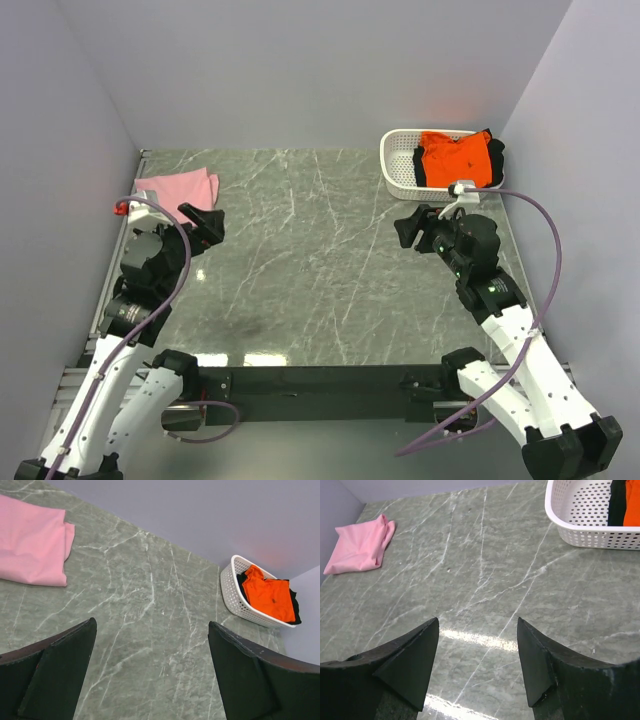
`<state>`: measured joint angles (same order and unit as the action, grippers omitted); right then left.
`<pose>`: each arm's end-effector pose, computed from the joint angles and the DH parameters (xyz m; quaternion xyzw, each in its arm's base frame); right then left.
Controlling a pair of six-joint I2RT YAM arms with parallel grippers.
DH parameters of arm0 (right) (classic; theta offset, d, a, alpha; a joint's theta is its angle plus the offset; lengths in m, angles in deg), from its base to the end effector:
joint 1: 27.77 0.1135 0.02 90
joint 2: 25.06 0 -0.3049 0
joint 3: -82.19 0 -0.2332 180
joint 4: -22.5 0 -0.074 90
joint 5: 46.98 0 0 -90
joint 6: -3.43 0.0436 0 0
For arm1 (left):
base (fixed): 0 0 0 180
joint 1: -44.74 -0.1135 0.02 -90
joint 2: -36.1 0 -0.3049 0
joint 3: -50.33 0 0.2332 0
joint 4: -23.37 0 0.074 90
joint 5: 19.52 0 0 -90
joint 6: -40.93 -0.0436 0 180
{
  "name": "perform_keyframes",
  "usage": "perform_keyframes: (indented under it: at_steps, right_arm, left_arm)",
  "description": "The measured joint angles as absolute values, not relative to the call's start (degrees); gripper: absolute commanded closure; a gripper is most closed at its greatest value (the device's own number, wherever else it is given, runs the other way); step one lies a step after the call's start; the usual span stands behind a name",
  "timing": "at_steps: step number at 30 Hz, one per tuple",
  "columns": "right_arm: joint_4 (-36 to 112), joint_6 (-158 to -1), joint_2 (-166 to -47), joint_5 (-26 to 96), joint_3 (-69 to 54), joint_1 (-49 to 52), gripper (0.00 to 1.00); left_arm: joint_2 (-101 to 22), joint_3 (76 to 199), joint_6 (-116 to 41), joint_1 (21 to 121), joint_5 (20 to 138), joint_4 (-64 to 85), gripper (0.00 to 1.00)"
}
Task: Fold and stack the t-shirts
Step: Grab the tshirt from the pile
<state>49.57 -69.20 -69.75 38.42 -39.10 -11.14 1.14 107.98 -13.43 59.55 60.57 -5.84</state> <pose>0.1369 0.0445 0.3579 -0.0199 0.7824 0.2118 0.5853 0.1000 -0.0187 0.3649 -0.1909 0.7207 -0.2244 0.6275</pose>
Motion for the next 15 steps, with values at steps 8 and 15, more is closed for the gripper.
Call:
perform_keyframes:
  at_steps: [8, 15]
  right_arm:
    - [51.3, -69.5, -67.9, 38.6, -39.0, -11.1, 0.27]
    - [55.1, -72.7, -68.7, 40.6, -32.8, -11.1, 0.24]
  left_arm:
    - [2.8, 108.0, -13.4, 60.9, 57.9, -7.1, 0.01]
    - [8.2, 107.9, -13.5, 61.1, 57.5, -6.0, 0.01]
